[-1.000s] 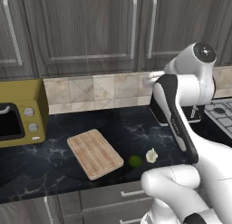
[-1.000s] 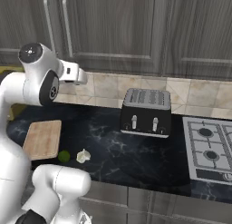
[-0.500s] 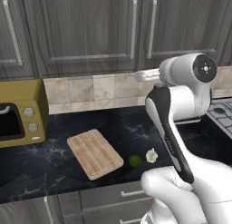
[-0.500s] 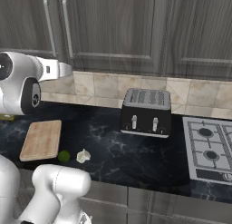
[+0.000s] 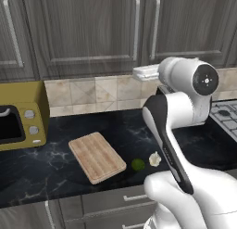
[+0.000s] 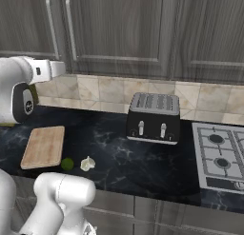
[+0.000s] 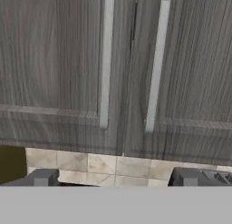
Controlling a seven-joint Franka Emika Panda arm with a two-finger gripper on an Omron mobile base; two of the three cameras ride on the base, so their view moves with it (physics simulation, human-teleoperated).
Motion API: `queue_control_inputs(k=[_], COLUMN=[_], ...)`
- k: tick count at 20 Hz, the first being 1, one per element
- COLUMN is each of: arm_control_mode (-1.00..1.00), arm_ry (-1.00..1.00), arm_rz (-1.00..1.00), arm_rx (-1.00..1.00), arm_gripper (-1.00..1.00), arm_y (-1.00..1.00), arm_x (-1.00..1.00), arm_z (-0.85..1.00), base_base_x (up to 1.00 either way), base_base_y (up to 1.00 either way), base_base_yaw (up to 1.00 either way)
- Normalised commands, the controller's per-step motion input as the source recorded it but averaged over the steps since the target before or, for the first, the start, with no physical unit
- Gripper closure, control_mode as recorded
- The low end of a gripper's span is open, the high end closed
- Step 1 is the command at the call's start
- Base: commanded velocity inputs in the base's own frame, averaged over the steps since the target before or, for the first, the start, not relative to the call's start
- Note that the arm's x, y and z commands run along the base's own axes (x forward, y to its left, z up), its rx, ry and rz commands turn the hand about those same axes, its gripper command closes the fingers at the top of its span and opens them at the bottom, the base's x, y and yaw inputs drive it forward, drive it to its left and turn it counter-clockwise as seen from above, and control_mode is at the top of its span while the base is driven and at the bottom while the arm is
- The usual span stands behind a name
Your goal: Open the cabinet. Place the bowl and condiment on the counter. Then place the lime and garlic on the cutting board.
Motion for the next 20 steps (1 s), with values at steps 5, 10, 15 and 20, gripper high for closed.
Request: queue_control_inputs(k=[5,10,15,20], arm_control_mode=[-1.0,-1.0,-1.0,-1.0], arm_ry=[-0.01,0.04,0.04,0.08], arm_rz=[0.0,0.01,0.05,0.08], arm_rx=[0.0,0.0,0.0,0.05], arm_gripper=[-1.0,-1.0,-1.0,-1.0], arm_y=[0.04,0.0,0.01,0.08], arm_x=[-0.03,0.0,0.0,0.0], arm_z=[0.23,0.34,0.19,0.01], base_base_x=[0.0,0.0,0.0,0.0], base_base_y=[0.0,0.0,0.0,0.0], base_base_yaw=[0.0,0.0,0.0,0.0])
